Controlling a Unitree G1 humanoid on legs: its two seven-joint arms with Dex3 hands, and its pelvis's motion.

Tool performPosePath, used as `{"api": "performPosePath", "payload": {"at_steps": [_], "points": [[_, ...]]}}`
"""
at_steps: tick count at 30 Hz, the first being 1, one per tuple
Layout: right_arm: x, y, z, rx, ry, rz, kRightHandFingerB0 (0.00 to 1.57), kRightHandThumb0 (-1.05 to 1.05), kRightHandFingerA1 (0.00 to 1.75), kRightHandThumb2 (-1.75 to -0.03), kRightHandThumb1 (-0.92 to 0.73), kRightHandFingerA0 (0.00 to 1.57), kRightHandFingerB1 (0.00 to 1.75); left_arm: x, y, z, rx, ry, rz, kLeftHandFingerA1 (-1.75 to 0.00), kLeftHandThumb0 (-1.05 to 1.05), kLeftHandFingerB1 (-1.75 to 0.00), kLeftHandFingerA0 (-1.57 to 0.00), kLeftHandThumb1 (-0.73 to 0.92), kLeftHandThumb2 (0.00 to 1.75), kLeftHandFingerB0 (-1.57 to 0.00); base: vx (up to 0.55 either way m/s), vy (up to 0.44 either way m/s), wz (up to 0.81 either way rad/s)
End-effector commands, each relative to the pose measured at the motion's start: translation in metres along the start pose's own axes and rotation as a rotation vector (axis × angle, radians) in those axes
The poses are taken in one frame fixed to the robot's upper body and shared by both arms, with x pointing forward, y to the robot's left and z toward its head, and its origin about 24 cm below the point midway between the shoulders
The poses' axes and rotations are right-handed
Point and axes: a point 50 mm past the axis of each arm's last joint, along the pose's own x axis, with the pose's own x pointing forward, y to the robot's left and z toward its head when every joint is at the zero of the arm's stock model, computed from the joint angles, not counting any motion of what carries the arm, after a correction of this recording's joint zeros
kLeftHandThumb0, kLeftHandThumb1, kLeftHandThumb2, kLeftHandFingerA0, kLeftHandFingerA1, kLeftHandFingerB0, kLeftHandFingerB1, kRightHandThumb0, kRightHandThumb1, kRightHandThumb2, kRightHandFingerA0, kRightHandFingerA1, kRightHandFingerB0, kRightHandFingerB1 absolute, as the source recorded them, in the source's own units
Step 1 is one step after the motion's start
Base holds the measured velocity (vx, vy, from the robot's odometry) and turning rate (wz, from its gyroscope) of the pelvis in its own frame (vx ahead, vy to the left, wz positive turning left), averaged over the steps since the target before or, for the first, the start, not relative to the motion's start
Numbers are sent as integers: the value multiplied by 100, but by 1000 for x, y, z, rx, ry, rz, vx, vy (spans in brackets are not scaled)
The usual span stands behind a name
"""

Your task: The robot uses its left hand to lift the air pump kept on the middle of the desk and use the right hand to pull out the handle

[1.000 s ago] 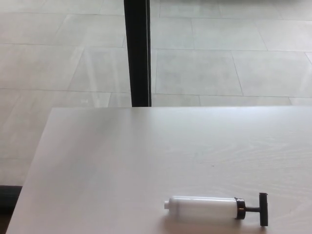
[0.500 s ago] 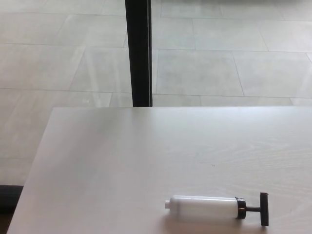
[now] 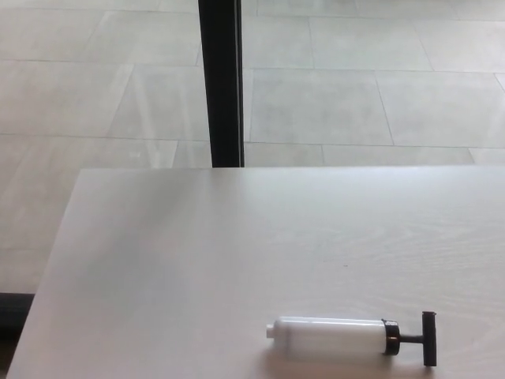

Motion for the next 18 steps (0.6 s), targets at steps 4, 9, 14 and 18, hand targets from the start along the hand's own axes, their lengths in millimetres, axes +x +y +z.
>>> {"api": "performPosePath", "payload": {"at_steps": [4,9,14,18], "points": [[-20,99,21,-246,-241,389,26,-70,48,-64,-77,48,31,-57,-141,4,276,-126,-520,-55,-53,-45,-55,67,59,-48,0,0,0],[-23,122,9,-260,-232,469,22,-60,43,-64,-82,28,31,-101,-184,-8,473,-212,-800,-65,-55,-51,-51,62,59,-48,0,0,0],[-24,132,0,-231,-196,466,28,-69,49,-64,-78,45,32,-128,-201,-37,649,-204,-1002,-69,-59,-59,-57,59,58,-56,0,0,0],[-24,136,-4,-209,-174,462,30,-65,51,-64,-80,50,32,-163,-221,-67,822,-204,-1176,-64,-57,-56,-56,56,57,-56,0,0,0]]}}
